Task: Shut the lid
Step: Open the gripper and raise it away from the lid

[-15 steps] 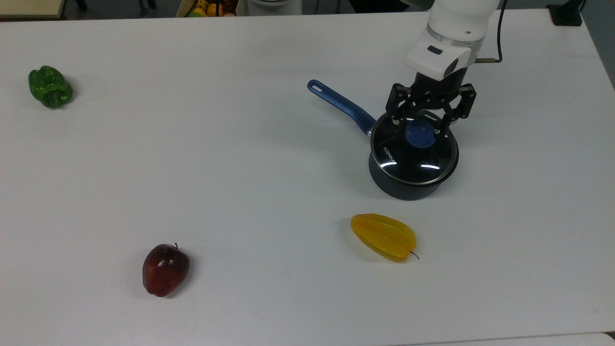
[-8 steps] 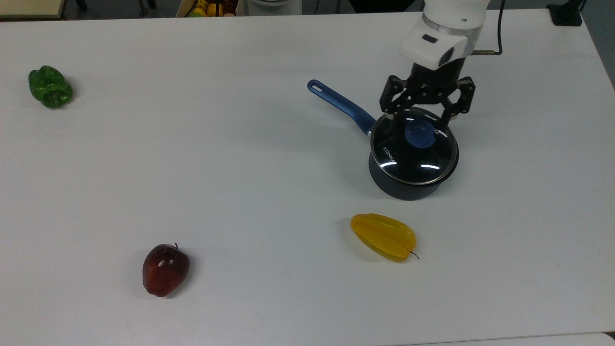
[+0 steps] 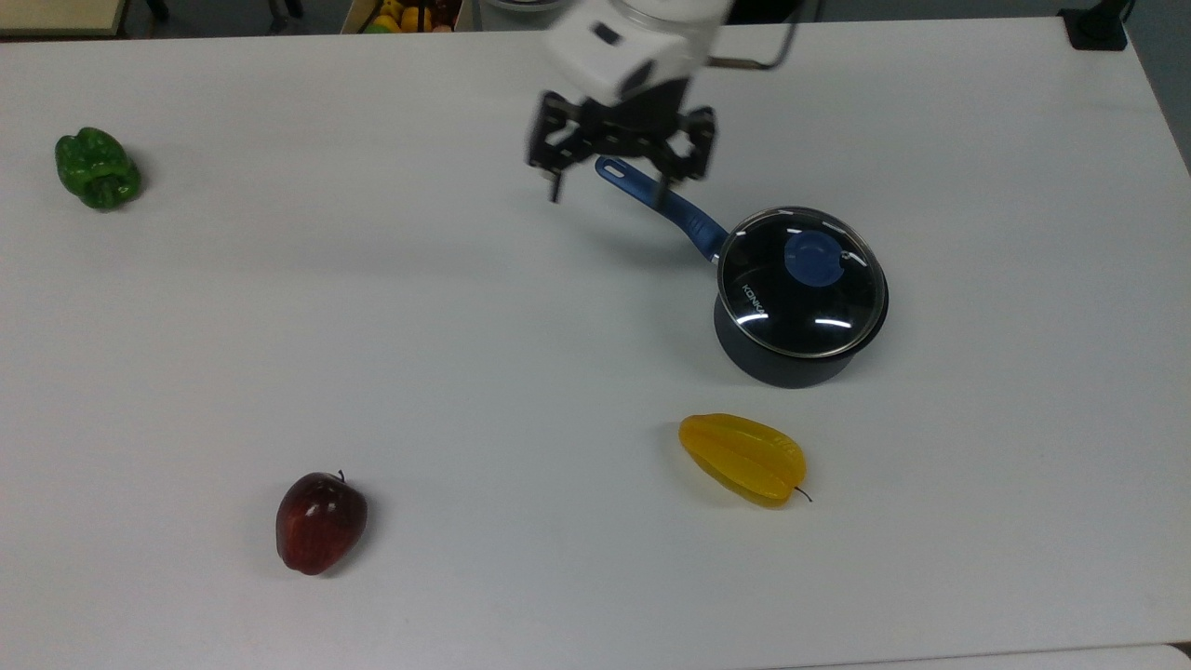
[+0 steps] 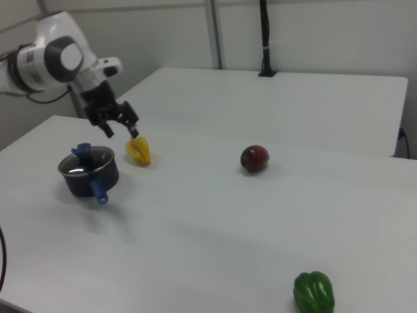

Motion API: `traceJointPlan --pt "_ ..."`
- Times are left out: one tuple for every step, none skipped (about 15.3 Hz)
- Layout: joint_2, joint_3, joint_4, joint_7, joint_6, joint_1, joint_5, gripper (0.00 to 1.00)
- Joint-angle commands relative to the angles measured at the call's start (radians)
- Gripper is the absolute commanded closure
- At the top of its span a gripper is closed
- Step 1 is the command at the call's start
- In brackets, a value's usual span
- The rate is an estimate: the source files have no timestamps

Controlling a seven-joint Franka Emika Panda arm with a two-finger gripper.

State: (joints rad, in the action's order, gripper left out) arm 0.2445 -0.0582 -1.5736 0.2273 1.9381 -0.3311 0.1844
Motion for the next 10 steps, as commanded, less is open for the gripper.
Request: traceJointPlan --pt "-0.126 0.006 -0.032 -0.196 -0.166 0.131 -0.074 0.00" --pt "-0.145 0.008 -0.034 -0.227 -0.203 0.171 -0.082 0.00" --pt "-0.174 0.009 -0.034 -0.230 -0.240 0.196 -0.095 0.00" --pt "-0.197 0.008 -0.034 -0.232 -0.263 0.214 -0.103 0.00" --pt "-0.218 0.008 -0.039 -0.235 -0.292 0.240 -0.105 0.00" --pt "-0.235 0.008 -0.048 -0.240 -0.315 0.256 -0.105 0.00" --pt "-0.244 0.008 -0.054 -0.232 -0.323 0.261 -0.105 0.00" --pt "-0.245 0.006 -0.058 -0.230 -0.324 0.262 -0.105 0.00" --pt "-0.246 0.006 -0.057 -0.227 -0.323 0.264 -0.106 0.00" --pt "-0.246 0.005 -0.052 -0.229 -0.323 0.265 -0.106 0.00"
